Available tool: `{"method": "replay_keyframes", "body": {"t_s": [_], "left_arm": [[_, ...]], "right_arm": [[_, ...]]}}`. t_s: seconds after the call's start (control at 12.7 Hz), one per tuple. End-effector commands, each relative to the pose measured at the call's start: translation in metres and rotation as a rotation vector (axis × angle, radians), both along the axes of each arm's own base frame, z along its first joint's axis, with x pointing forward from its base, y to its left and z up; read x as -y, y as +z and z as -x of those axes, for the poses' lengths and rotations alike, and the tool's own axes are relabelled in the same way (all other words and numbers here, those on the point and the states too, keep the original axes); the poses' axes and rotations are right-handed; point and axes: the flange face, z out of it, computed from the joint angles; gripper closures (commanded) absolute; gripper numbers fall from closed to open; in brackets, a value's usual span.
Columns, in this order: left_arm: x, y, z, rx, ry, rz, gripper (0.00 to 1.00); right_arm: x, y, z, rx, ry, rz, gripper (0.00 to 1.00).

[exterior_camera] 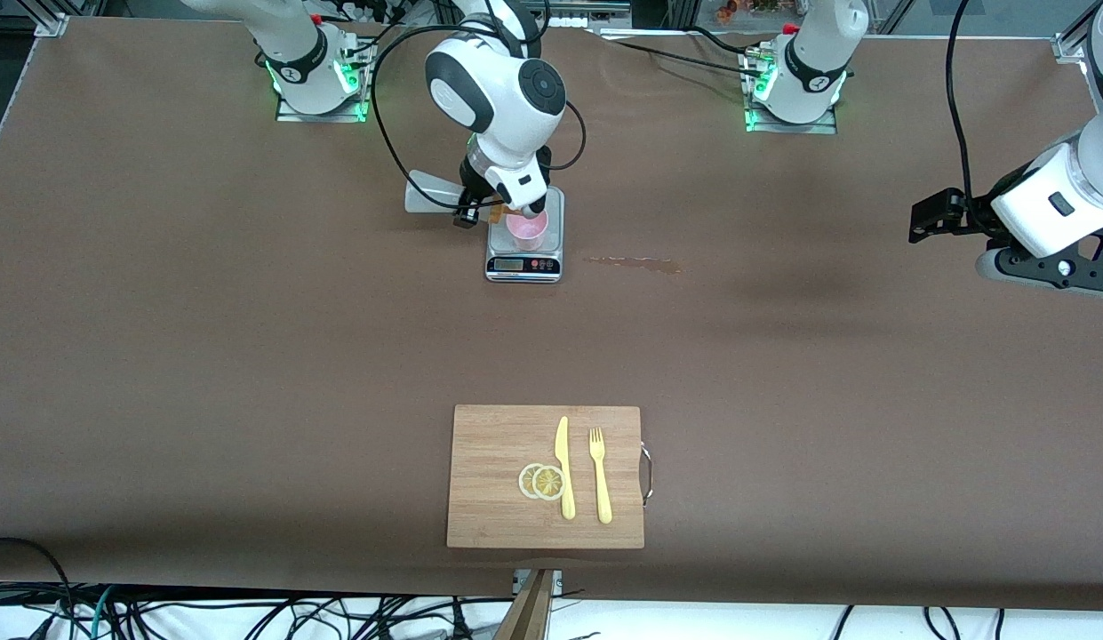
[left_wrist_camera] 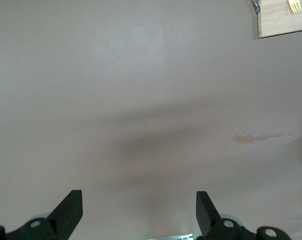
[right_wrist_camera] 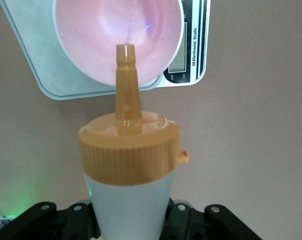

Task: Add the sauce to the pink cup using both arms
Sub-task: 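Squeeze sauce from the bottle into the pink cup with the right gripper, then carry the squeeze bottle back and set it upright on the table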

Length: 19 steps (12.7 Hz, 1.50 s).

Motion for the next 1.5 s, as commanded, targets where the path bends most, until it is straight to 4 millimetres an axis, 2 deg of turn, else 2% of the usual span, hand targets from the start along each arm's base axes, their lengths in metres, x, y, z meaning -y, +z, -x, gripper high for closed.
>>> {"method": "replay_keyframes", "body": {"t_s": [0.0, 0.16, 0.32, 0.55, 0.71, 1.19, 1.42], "left_arm": [[0.001, 0.006, -0.003, 0.003, -0.015, -0.010, 0.00], [0.001, 0.006, -0.003, 0.003, -0.015, -0.010, 0.00], [0.001, 0.006, -0.003, 0.003, -0.016, -0.009, 0.00], [0.001, 0.006, -0.003, 0.003, -0.016, -0.009, 0.00], [0.001, 0.006, -0.003, 0.003, -0.015, -0.009, 0.00], [0.001, 0.006, -0.003, 0.003, -0.015, -0.009, 0.00], [0.001, 0.006, -0.003, 0.003, -0.015, -0.009, 0.00]], "right_arm": [[0.002, 0.016, 0.000, 0.013, -0.002, 0.018, 0.79], [0.006, 0.030, -0.004, 0.015, -0.008, -0.004, 0.75], [0.023, 0.054, -0.023, -0.015, -0.032, -0.076, 0.74], [0.065, 0.084, -0.064, -0.086, -0.086, -0.232, 0.73], [0.091, 0.094, -0.086, -0.128, -0.112, -0.329, 0.73], [0.174, 0.101, -0.147, -0.244, -0.098, -0.696, 0.73], [0.223, 0.089, -0.174, -0.270, -0.060, -0.892, 0.73]]}}
